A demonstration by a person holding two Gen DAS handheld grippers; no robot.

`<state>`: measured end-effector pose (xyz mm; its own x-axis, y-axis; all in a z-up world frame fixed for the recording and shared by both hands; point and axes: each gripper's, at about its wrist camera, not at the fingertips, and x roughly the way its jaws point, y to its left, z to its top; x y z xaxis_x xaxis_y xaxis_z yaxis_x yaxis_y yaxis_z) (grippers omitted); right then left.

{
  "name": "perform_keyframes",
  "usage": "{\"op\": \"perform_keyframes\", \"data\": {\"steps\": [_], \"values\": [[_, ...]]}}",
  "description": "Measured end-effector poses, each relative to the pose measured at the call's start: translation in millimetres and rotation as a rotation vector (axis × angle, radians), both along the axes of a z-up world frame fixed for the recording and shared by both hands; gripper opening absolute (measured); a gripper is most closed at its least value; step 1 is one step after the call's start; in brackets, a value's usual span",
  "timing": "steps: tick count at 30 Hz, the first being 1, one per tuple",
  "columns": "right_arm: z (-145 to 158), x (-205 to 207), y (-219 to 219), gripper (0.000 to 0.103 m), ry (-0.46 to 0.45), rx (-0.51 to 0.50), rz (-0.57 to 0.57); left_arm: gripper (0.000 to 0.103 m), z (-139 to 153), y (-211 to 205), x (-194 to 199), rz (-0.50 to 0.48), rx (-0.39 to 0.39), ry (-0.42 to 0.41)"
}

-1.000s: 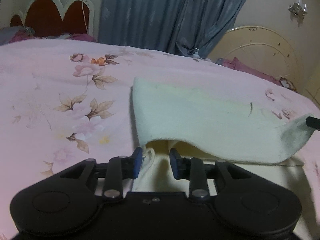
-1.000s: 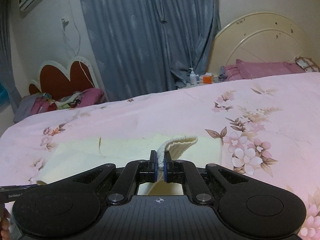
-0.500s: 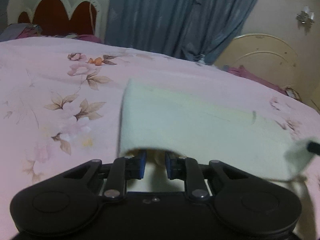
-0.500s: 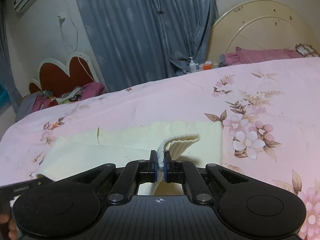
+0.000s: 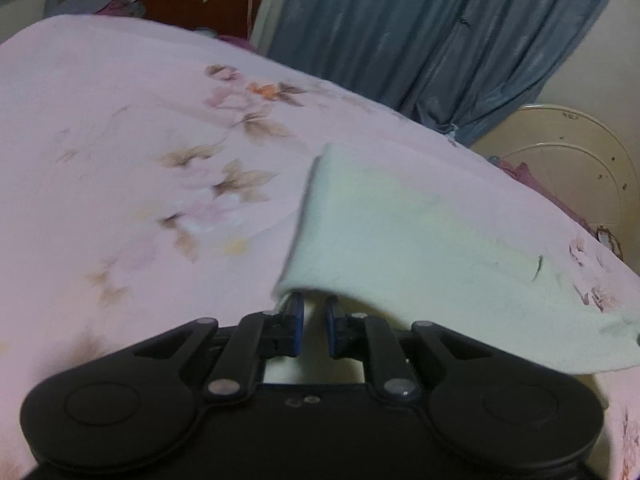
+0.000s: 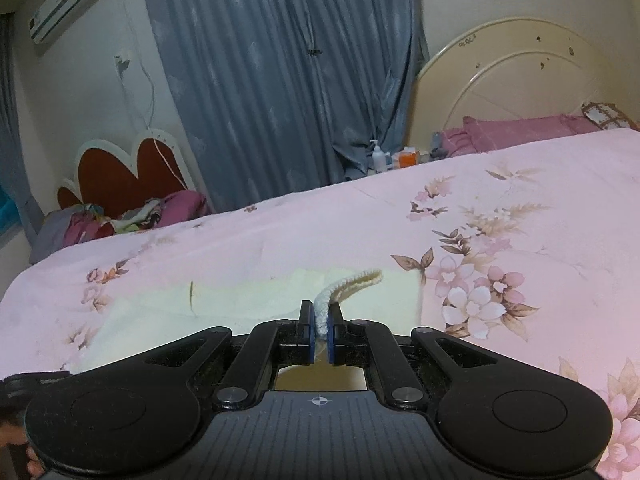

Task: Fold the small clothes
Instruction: 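Fold the lifted side edge over the sweater body with the right gripper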

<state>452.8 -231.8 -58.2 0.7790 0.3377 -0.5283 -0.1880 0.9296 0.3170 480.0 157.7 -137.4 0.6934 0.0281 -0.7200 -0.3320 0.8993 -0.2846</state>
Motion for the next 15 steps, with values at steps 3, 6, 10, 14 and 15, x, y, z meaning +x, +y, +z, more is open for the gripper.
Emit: {"op": "perform_keyframes", "data": {"steps": [3,6,10,14,15], "values": [[-6,2,-2,0.005,0.023,0.009,0.005,0.022,6,12,-22,0.037,0.062,-0.022],[-10,4,-2,0.005,0.031,0.005,0.012,0.022,19,15,-30,-0.015,0.073,-0.125],[-6,1,-1,0.005,0.004,-0.003,0.008,0.023,31,-2,-8,-0.192,0.089,-0.198],[-14,4,-1,0.005,0.019,-0.044,0.004,0.021,0,-15,28,-0.31,0.14,-0.05],[-26,10,0,0.005,0.066,-0.088,0.002,0.022,-3,-15,27,-0.324,0.146,-0.061]]}}
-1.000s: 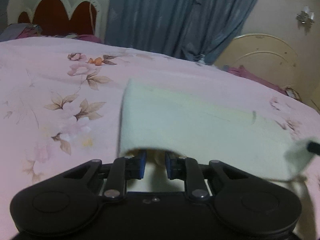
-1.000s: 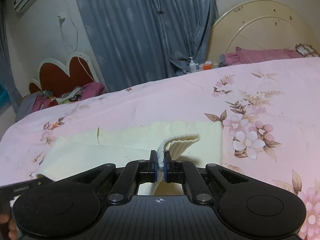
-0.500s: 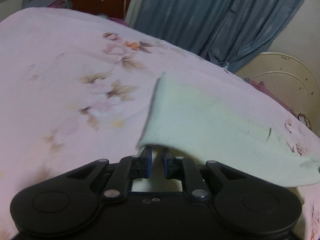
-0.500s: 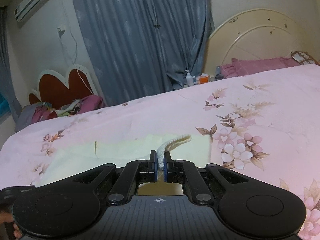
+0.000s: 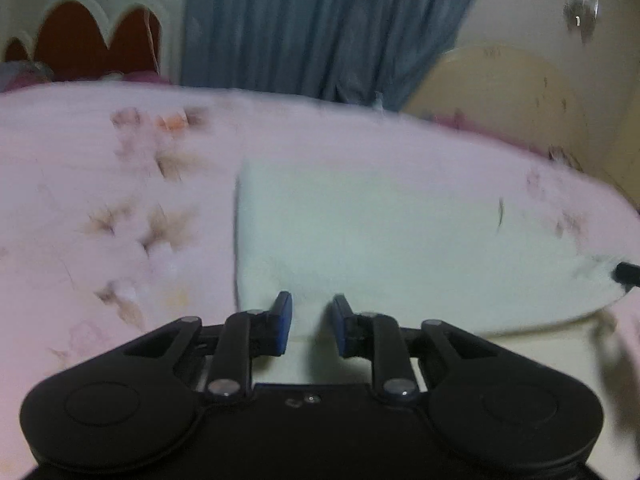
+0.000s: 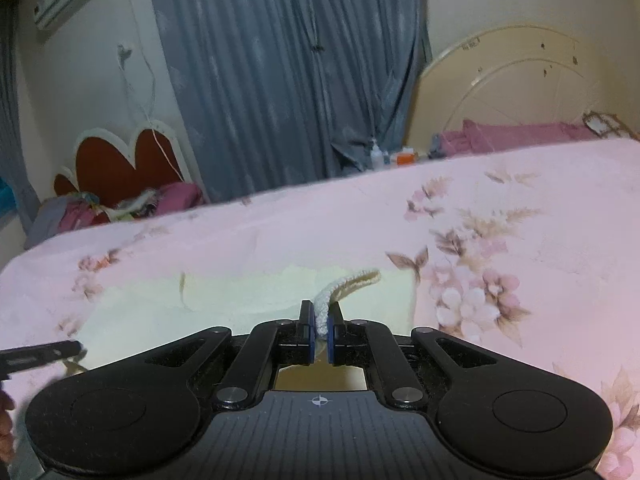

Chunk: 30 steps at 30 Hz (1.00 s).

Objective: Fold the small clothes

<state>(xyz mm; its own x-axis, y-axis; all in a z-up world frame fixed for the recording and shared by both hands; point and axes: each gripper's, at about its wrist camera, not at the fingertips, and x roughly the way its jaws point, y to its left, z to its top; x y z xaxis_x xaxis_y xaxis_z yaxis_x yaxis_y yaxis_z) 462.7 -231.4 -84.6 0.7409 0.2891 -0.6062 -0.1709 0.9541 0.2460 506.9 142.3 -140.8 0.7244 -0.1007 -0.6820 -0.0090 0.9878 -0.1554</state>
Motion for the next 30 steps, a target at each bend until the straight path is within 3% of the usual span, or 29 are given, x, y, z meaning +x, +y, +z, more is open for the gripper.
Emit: {"op": "perform_keyframes", "data": {"steps": [1,3,7,9,10,11,13,15,17,18,20,22,26,30], "values": [[-14,6,1,0.005,0.065,-0.048,-0.009,0.022,0,1,-2,-0.012,0.009,-0.011],[-36,8,-6,0.005,0.148,-0.013,-0.022,0.023,1,2,-4,-0.023,0.014,-0.009],[-39,4,-11,0.005,0.129,0.008,-0.033,0.026,4,8,-2,-0.047,0.005,0.005],[-32,3,-12,0.006,0.088,-0.015,-0.069,0.038,14,10,5,-0.066,-0.022,-0.02],[-26,2,-12,0.006,0.058,-0.043,-0.107,0.052,19,10,8,-0.076,-0.019,-0.057],[-20,4,-10,0.006,0.032,-0.062,-0.128,0.058,19,6,12,-0.087,-0.001,-0.075],[-14,12,-8,0.005,0.011,-0.023,-0.101,0.057,17,0,29,-0.116,0.024,-0.062],[-18,26,4,0.005,0.049,0.01,-0.026,0.058,7,-1,51,-0.129,0.018,-0.024],[-34,41,19,0.005,0.115,-0.089,0.007,0.06,-5,12,69,-0.093,0.003,0.026],[-42,46,19,0.005,0.146,-0.128,-0.015,0.058,-1,20,69,-0.074,-0.023,0.007],[-40,47,6,0.005,0.142,-0.093,-0.074,0.064,9,31,68,-0.046,-0.026,-0.042],[-31,46,7,0.005,0.091,-0.111,-0.1,0.068,12,32,75,-0.08,-0.017,-0.07],[-26,61,41,0.006,0.064,-0.042,-0.028,0.068,6,13,102,-0.163,0.034,-0.059],[-34,78,89,0.006,0.071,-0.044,0.064,0.069,-11,10,116,-0.181,0.069,-0.027]]}}
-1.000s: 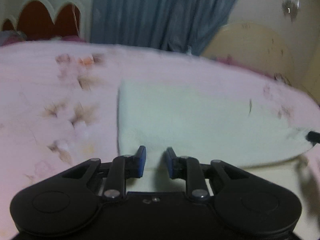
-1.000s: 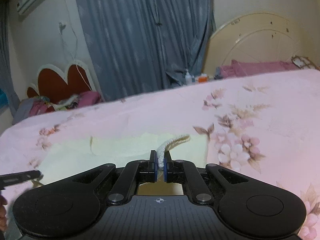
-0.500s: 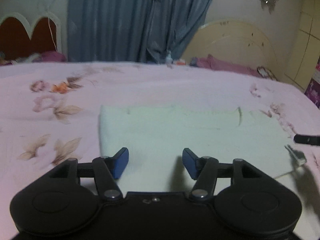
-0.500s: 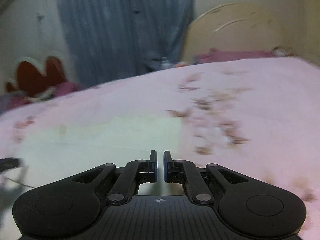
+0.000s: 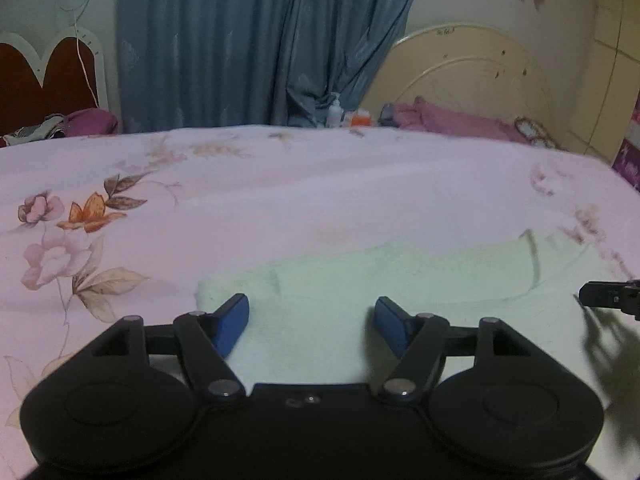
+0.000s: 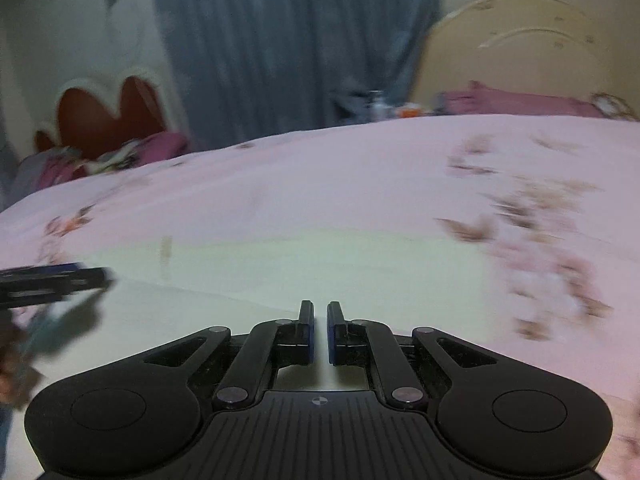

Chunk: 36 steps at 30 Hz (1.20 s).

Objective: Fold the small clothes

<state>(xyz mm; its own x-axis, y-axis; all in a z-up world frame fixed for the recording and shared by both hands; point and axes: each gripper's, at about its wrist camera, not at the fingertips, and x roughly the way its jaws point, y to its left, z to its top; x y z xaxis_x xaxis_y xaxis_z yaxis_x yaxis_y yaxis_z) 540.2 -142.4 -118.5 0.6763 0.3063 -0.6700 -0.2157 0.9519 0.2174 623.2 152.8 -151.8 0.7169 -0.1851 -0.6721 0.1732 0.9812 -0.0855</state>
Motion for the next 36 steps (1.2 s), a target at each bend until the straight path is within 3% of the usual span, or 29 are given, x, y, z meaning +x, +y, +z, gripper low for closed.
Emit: {"op": "perform_keyframes", "data": {"steps": [3,7,11,14,17,20,21,23,26,32,36], "values": [[-10,6,18,0.006,0.017,-0.081,0.014,0.069,-1,4,-4,-0.028,0.019,0.001],[-18,6,7,0.005,0.021,-0.186,-0.125,0.069,0,4,-8,-0.057,0.044,0.004],[-6,1,17,0.006,-0.002,-0.143,-0.122,0.066,8,0,-11,-0.034,0.048,-0.002],[8,-10,33,0.009,-0.033,-0.093,-0.05,0.066,17,-9,-26,-0.042,0.016,-0.023],[9,-20,53,0.076,-0.063,-0.089,0.018,0.064,19,-23,-42,-0.045,0.021,-0.027],[6,-29,67,0.073,-0.063,-0.099,0.078,0.064,18,-33,-61,-0.045,0.024,-0.025],[4,-32,69,0.063,-0.053,-0.089,0.089,0.064,17,-34,-66,-0.045,0.023,-0.024],[0,-35,68,0.054,-0.028,-0.087,0.101,0.064,16,-34,-76,-0.043,0.027,-0.029],[-7,-41,54,0.053,-0.016,-0.124,0.082,0.064,14,-26,-88,-0.038,0.05,-0.022],[-10,-63,-18,0.053,0.028,-0.17,-0.113,0.067,3,15,-109,0.01,0.012,0.029],[-5,-66,-28,0.053,0.047,-0.169,-0.124,0.064,7,17,-116,0.019,0.017,0.028]]}}
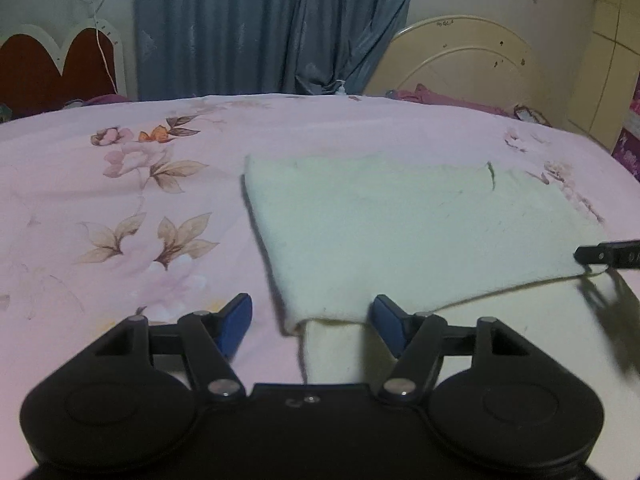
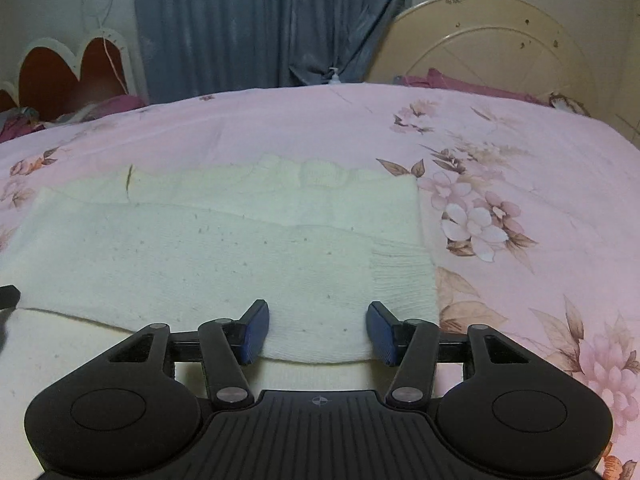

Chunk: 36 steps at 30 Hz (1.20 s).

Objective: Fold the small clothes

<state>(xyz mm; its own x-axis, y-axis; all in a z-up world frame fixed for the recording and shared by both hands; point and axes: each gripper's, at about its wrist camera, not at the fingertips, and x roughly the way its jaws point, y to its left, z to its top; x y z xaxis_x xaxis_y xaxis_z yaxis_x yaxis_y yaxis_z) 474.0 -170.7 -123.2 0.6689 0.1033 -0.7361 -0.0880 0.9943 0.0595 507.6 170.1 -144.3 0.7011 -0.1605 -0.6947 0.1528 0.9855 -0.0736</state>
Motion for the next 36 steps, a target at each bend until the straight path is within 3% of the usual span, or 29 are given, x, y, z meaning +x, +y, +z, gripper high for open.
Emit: {"op": "perform_keyframes", "data": {"steps": [4,15,20,31,33,36], "values": [[29,-22,11,0.053,-0.067,0.043,0.011,0.064,14,-3,-12,-0.009,0.011,-0.015],[54,-67,14,0.053,-0.064,0.112,0.084,0.071,38,-2,-76,0.032,0.06,-0.056],[59,-102,-4,0.053,-0.072,0.151,0.095,0.071,47,-12,-116,0.055,0.084,-0.064],[54,-223,-69,0.053,-0.033,0.173,0.096,0.072,60,-39,-218,0.068,0.165,-0.08],[52,-243,-83,0.053,-0.02,0.199,0.088,0.07,59,-38,-237,0.069,0.159,-0.071],[46,-267,-103,0.053,0.007,0.256,0.065,0.06,51,-28,-264,0.079,0.104,-0.014]]}}
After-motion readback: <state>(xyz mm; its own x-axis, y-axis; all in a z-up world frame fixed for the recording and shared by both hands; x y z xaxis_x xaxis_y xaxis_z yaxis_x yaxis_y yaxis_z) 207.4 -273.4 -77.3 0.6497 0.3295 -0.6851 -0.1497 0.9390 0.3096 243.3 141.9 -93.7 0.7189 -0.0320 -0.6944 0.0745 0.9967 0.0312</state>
